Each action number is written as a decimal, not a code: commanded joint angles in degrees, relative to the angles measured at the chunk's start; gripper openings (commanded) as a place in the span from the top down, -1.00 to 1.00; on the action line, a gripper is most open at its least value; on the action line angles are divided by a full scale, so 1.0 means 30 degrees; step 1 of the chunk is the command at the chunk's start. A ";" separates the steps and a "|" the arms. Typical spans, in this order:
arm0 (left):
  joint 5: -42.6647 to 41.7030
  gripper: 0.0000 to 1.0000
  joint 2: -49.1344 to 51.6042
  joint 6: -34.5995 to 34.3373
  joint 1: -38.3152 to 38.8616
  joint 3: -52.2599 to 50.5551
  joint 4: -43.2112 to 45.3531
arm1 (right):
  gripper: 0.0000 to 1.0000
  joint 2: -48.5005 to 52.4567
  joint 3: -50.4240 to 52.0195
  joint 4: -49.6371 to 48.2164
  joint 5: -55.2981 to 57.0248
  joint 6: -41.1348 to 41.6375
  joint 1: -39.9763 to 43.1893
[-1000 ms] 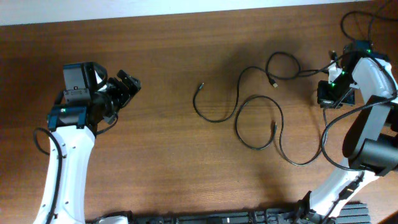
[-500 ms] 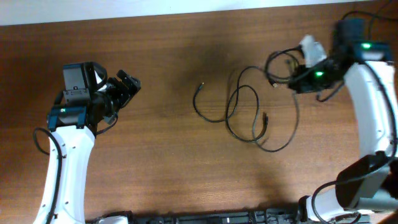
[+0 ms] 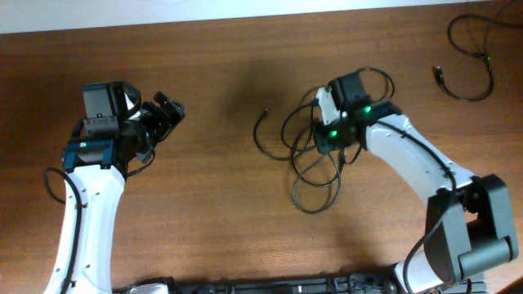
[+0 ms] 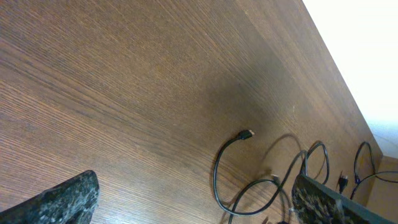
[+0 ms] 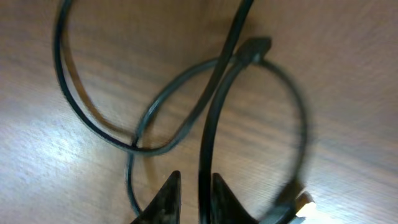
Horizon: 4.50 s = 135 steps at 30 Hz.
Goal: Untangle cables
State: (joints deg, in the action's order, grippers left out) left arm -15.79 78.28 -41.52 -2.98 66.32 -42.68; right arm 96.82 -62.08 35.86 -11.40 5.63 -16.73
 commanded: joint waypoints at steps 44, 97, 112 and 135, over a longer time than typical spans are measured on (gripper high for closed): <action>0.0211 -0.98 0.0015 0.0299 -0.0022 0.0117 0.0029 | 0.92 -0.5566 -0.0823 0.4197 1.0826 0.4860 1.5868; 0.0211 -0.98 0.0015 0.0291 -0.0022 0.0117 0.0029 | -0.23 0.4714 -0.2055 -0.1989 0.2645 0.3198 -0.0838; 0.0204 -0.98 0.0015 0.0299 -0.0022 0.0117 0.0029 | 0.92 0.4670 -0.4204 -1.1548 0.5625 -0.4073 0.4175; 0.0211 -0.98 0.0015 0.0299 -0.0022 0.0117 0.0029 | -0.98 -0.7417 -0.4204 -0.0270 0.2251 -0.0561 0.6178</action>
State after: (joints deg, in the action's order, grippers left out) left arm -15.75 78.32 -41.54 -2.98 66.32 -42.68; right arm 82.35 -74.30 29.85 0.45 1.54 2.04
